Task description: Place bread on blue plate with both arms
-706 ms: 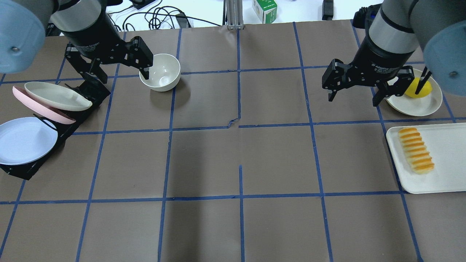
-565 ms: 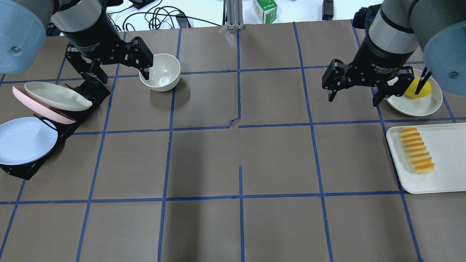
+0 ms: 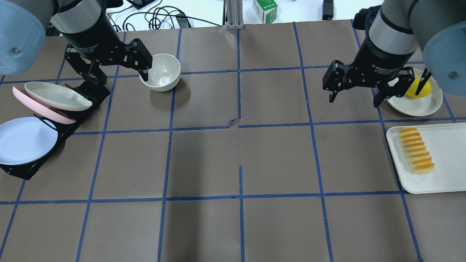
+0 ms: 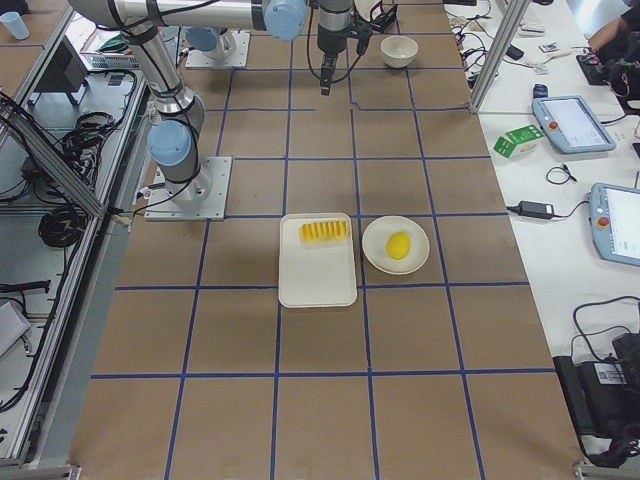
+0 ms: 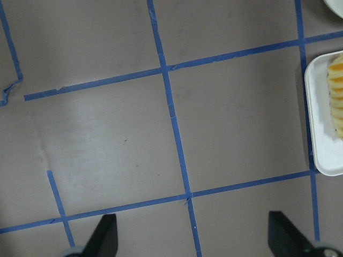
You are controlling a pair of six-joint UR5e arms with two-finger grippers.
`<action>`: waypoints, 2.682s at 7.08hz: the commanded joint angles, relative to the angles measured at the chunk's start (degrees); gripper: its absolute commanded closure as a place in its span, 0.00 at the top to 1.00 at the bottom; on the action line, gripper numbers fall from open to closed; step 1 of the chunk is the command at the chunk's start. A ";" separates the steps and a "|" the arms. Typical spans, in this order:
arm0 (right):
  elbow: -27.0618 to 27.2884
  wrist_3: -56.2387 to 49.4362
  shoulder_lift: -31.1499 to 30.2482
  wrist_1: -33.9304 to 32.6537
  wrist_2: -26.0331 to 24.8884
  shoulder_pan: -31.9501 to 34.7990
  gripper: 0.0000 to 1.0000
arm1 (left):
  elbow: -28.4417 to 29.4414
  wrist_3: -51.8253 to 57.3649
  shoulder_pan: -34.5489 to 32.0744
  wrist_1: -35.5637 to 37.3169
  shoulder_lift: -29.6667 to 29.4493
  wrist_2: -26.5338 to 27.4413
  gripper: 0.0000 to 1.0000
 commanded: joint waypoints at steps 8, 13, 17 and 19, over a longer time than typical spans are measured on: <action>8.95 -16.58 2.07 -12.17 0.02 -12.53 1.00 | -8.35 17.71 47.25 14.07 -5.42 8.33 1.00; 11.96 -42.21 11.74 -25.54 -0.33 -27.14 1.00 | -7.35 19.34 50.33 23.85 -19.33 10.27 1.00; 13.28 -49.46 20.18 -29.27 -0.51 -32.52 1.00 | -6.19 19.18 50.33 25.61 -23.56 8.86 0.91; 13.28 -49.02 23.52 -29.36 -4.63 -32.52 1.00 | -6.11 19.79 50.33 25.70 -23.92 9.04 0.63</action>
